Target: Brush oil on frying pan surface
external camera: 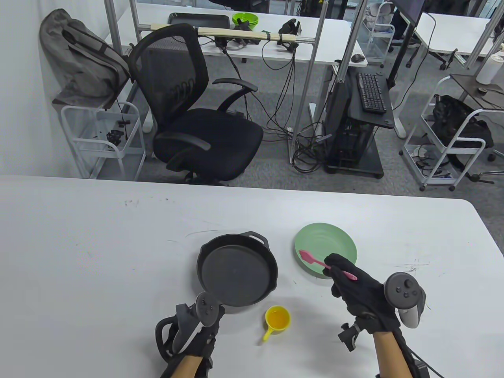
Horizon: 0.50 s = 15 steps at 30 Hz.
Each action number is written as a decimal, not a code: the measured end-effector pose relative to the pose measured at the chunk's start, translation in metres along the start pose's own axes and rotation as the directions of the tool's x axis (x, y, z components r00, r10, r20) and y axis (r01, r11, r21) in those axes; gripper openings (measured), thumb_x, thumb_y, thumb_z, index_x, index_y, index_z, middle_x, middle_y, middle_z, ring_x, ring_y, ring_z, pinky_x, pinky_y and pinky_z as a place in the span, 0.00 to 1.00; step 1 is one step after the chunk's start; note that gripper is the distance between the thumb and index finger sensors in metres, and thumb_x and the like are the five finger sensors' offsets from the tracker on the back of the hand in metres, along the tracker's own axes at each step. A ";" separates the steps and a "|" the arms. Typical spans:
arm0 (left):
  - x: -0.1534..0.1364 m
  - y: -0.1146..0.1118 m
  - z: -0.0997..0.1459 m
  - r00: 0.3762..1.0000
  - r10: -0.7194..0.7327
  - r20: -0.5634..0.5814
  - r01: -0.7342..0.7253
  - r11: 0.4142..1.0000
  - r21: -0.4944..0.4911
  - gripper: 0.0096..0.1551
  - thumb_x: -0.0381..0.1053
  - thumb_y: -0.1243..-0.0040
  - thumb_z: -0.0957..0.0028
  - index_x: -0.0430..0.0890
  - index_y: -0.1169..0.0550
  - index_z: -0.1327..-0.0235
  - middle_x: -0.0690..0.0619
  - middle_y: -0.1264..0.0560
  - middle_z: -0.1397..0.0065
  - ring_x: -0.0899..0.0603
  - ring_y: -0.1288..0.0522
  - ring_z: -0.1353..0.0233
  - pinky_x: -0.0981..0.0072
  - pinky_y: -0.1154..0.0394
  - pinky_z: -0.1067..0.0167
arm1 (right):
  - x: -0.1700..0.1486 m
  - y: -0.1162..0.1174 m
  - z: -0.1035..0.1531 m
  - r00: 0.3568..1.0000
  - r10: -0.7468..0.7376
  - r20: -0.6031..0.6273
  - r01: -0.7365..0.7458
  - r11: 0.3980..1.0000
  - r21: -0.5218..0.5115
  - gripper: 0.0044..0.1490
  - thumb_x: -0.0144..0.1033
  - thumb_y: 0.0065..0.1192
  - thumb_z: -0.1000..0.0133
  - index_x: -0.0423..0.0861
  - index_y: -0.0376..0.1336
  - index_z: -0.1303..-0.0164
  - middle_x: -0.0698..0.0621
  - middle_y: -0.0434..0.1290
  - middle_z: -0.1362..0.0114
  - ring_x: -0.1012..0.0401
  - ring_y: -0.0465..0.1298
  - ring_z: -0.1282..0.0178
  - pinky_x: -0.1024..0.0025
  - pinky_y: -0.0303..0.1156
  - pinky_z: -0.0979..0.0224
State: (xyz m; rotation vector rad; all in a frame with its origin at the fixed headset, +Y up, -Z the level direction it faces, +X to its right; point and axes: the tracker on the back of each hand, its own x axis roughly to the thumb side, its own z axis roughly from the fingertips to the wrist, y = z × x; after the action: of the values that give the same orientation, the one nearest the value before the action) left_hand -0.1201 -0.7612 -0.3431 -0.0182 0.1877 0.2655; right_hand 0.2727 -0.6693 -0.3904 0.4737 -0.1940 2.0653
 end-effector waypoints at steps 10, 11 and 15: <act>-0.001 -0.003 -0.002 0.997 -0.069 -0.017 0.067 0.995 -0.080 0.37 0.62 0.39 0.41 0.36 0.22 0.32 0.43 0.17 0.48 0.37 0.16 0.56 0.45 0.22 0.56 | -0.001 -0.002 0.000 1.000 0.002 0.005 -0.002 1.000 -0.005 0.32 0.48 0.59 0.33 0.44 0.63 0.23 0.34 0.76 0.31 0.57 0.82 0.58 0.68 0.80 0.58; -0.001 -0.003 -0.002 0.997 -0.075 -0.018 0.074 0.994 -0.083 0.37 0.62 0.39 0.41 0.36 0.22 0.32 0.43 0.17 0.48 0.37 0.16 0.55 0.45 0.22 0.56 | -0.001 -0.002 -0.001 1.000 0.003 0.005 -0.003 1.000 -0.006 0.31 0.48 0.59 0.33 0.44 0.63 0.23 0.34 0.76 0.31 0.57 0.82 0.58 0.68 0.80 0.58; -0.001 -0.001 -0.001 0.995 -0.099 -0.013 0.097 0.991 -0.090 0.38 0.63 0.39 0.40 0.36 0.22 0.29 0.40 0.18 0.42 0.35 0.17 0.50 0.42 0.23 0.52 | -0.002 -0.003 -0.001 1.000 0.007 0.001 -0.007 1.000 -0.011 0.31 0.48 0.59 0.33 0.44 0.63 0.23 0.34 0.76 0.31 0.57 0.82 0.57 0.68 0.80 0.58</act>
State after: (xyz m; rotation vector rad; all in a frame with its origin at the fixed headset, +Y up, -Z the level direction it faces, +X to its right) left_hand -0.1214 -0.7622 -0.3443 -0.1183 0.1921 0.1753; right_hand 0.2760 -0.6687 -0.3917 0.4681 -0.2079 2.0701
